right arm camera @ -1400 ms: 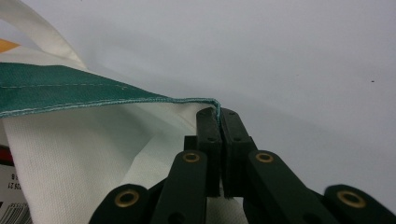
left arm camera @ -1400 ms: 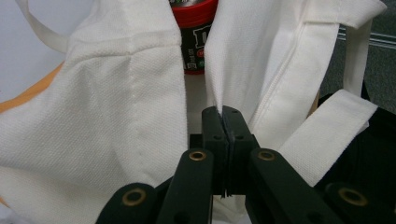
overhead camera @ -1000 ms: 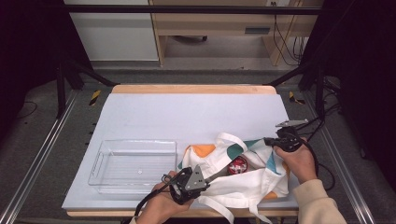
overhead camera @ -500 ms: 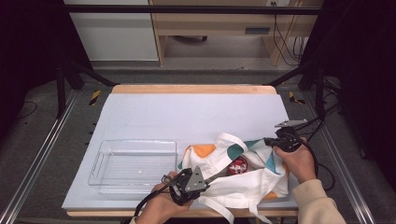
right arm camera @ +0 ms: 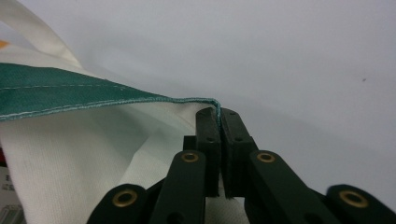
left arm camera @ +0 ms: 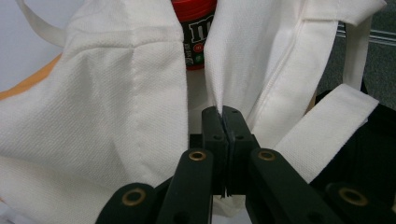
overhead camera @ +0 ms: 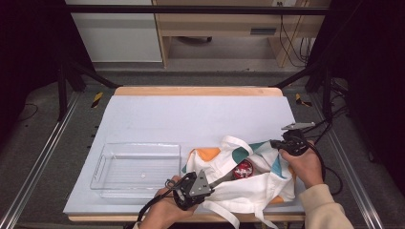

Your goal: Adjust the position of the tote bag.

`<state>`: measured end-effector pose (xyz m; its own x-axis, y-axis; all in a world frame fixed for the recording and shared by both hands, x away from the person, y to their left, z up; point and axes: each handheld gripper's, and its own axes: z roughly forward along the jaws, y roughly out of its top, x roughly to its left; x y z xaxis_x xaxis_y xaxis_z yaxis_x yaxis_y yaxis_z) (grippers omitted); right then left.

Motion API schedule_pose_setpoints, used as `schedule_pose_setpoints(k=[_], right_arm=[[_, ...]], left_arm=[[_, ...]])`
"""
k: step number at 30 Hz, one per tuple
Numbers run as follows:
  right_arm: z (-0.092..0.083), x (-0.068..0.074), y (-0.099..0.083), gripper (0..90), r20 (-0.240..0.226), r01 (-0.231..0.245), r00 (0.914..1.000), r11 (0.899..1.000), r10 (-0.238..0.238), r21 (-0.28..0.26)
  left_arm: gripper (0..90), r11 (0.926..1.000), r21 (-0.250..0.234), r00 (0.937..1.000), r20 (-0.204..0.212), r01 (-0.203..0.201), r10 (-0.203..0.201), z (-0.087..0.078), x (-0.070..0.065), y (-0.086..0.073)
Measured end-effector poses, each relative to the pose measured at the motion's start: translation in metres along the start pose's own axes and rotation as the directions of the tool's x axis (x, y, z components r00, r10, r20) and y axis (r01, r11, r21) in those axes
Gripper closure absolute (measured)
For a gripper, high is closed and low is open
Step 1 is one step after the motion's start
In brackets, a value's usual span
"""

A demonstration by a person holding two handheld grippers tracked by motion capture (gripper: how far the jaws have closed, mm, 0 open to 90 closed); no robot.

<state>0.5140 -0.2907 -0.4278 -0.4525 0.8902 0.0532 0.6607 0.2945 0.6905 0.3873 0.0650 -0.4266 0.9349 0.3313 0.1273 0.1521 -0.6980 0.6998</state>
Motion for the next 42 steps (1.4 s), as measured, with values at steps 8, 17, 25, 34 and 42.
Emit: schedule_pose_setpoints(k=[8,17,25,34,42], right_arm=[[-0.052,0.003,0.009,42.8,0.013,0.026,0.9996,0.99,-0.025,-0.138],[-0.086,0.028,0.005,34.7,-0.027,0.086,0.9954,0.98,-0.092,-0.179],[-0.097,0.062,-0.001,36.1,-0.088,0.165,0.9792,0.969,-0.183,-0.182],[-0.087,0.087,-0.015,30.0,-0.175,0.251,0.9466,0.96,-0.271,-0.128],[-0.068,0.096,-0.024,25.2,-0.233,0.291,0.9261,0.955,-0.297,-0.059]], left_arm=[[71.3,0.9969,-0.069,0.9992,-0.007,0.038,-0.039,-0.009,0.002,0.01],[56.8,0.9866,-0.154,0.9979,-0.031,0.052,-0.058,-0.034,0.01,0.033],[47.1,0.9806,-0.19,0.9934,-0.092,0.05,-0.068,-0.029,0.025,0.06],[34.0,0.9908,-0.126,0.9914,-0.114,0.05,-0.064,0.0,0.043,0.079],[30.1,0.9949,-0.063,0.9907,-0.106,0.079,-0.085,0.022,0.058,0.084]])
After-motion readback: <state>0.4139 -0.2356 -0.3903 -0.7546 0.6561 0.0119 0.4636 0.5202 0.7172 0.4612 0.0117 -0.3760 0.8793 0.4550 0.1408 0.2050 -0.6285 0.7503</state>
